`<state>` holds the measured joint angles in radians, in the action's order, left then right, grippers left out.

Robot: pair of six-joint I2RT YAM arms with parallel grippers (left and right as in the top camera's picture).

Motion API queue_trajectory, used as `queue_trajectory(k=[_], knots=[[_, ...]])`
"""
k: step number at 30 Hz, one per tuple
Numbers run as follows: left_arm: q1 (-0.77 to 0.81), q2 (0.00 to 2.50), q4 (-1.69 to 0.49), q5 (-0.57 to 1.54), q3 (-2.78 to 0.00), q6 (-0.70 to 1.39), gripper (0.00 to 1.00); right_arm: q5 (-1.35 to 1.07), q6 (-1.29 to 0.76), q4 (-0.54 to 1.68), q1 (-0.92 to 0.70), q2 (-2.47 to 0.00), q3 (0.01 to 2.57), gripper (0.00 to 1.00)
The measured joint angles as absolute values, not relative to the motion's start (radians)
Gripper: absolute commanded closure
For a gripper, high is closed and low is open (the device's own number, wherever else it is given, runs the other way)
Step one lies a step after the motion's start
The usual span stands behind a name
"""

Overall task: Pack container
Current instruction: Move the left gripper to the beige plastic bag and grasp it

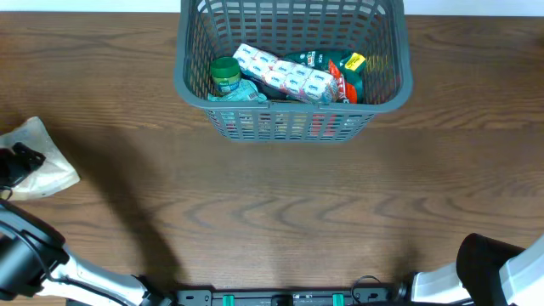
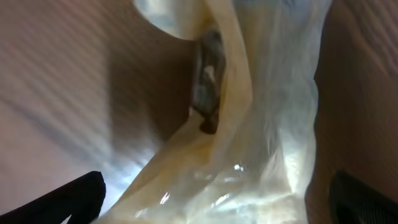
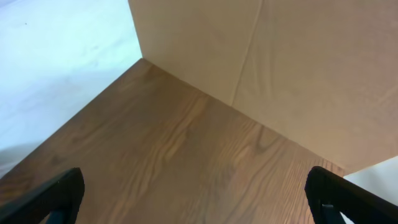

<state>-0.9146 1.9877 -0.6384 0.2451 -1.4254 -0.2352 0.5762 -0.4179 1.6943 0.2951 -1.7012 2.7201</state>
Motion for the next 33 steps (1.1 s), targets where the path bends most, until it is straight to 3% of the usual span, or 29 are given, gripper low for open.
queue_trajectory(k=[14,28,29,32,33], knots=[[-0.915,2.027,-0.493,0.264,-1.430,-0.258,0.01,0.576,-0.418,1.694,0.295,-1.701,2.720,0.01],[-0.868,2.140,-0.495,0.289,-1.481,-0.236,0.02,0.576,-0.418,1.694,0.295,-1.701,2.720,0.01],[-0.863,2.142,-0.494,0.289,-1.482,-0.236,0.14,0.576,-0.418,1.694,0.295,-1.701,2.720,0.01],[-0.843,2.149,-0.498,0.290,-1.488,-0.239,0.88,0.576,-0.418,1.694,0.295,-1.701,2.720,0.01],[-0.835,2.151,-0.500,0.288,-1.489,-0.237,0.94,0.575,-0.418,1.694,0.295,-1.701,2.720,0.01]])
